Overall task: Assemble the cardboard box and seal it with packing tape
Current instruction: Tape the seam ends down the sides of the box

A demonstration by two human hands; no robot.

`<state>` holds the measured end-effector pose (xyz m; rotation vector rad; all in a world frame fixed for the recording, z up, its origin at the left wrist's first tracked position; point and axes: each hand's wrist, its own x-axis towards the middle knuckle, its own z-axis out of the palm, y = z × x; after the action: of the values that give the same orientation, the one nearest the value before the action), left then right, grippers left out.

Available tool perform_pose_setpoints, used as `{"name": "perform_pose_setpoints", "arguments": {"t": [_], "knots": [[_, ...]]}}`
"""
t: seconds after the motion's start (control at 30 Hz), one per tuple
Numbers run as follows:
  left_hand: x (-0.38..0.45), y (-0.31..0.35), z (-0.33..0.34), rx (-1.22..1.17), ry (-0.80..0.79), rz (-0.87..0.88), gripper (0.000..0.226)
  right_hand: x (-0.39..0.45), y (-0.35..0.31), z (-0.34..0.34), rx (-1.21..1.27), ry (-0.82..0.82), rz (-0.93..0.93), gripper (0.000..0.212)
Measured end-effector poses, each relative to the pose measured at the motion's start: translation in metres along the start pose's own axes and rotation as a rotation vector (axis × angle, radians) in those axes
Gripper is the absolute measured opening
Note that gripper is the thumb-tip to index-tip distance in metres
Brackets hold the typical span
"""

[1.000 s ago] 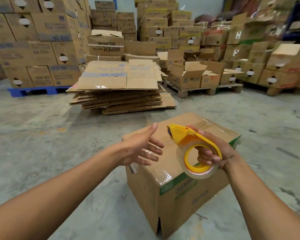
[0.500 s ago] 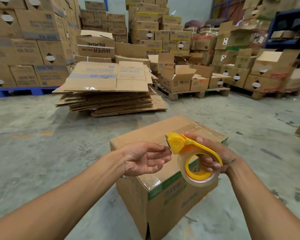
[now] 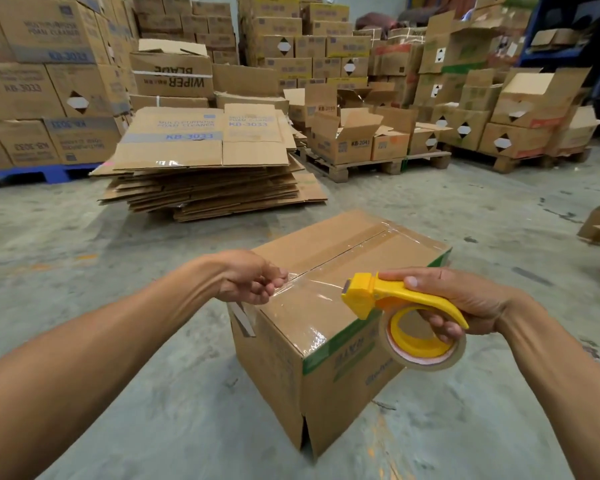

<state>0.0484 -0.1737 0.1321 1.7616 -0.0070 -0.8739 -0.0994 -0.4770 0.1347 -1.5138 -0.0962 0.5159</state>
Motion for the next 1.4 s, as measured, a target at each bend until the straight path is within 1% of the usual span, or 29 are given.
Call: {"name": "perform_pose_setpoints", "arguments": {"t": [0.13, 0.2, 0.37, 0.47, 0.6, 0.8, 1.03, 1.23, 1.4], "knots": [[0.013, 0.007, -0.033, 0.241, 0.024, 0.043, 0.014, 0.004, 0.0, 0.022, -0.034, 0.043, 0.013, 0.036], [0.025, 0.015, -0.047, 0.363, 0.085, 0.095, 0.013, 0.023, -0.005, 0.045, -0.045, 0.08, -0.02, 0.038], [0.058, 0.018, -0.086, 0.573, 0.264, 0.286, 0.011, 0.078, -0.025, 0.098, -0.077, 0.186, -0.103, 0.027], [0.074, 0.01, -0.104, 0.639, 0.343, 0.381, 0.009, 0.106, -0.032, 0.117, -0.103, 0.245, -0.116, 0.025], [0.095, 0.0, -0.122, 0.609, 0.406, 0.429, 0.011, 0.138, -0.034, 0.129, -0.126, 0.293, -0.095, 0.025], [0.123, -0.013, -0.139, 0.519, 0.41, 0.374, 0.012, 0.173, -0.033, 0.131, -0.108, 0.303, -0.059, 0.022], [0.138, -0.022, -0.151, 0.398, 0.318, 0.341, 0.013, 0.186, -0.031, 0.133, -0.132, 0.308, -0.027, 0.017], [0.145, -0.032, -0.156, 0.329, 0.227, 0.274, 0.012, 0.186, -0.035, 0.133, -0.154, 0.3, -0.015, 0.02], [0.15, -0.038, -0.158, 0.226, 0.138, 0.154, 0.008, 0.185, -0.035, 0.133, -0.153, 0.292, -0.013, 0.021]]}}
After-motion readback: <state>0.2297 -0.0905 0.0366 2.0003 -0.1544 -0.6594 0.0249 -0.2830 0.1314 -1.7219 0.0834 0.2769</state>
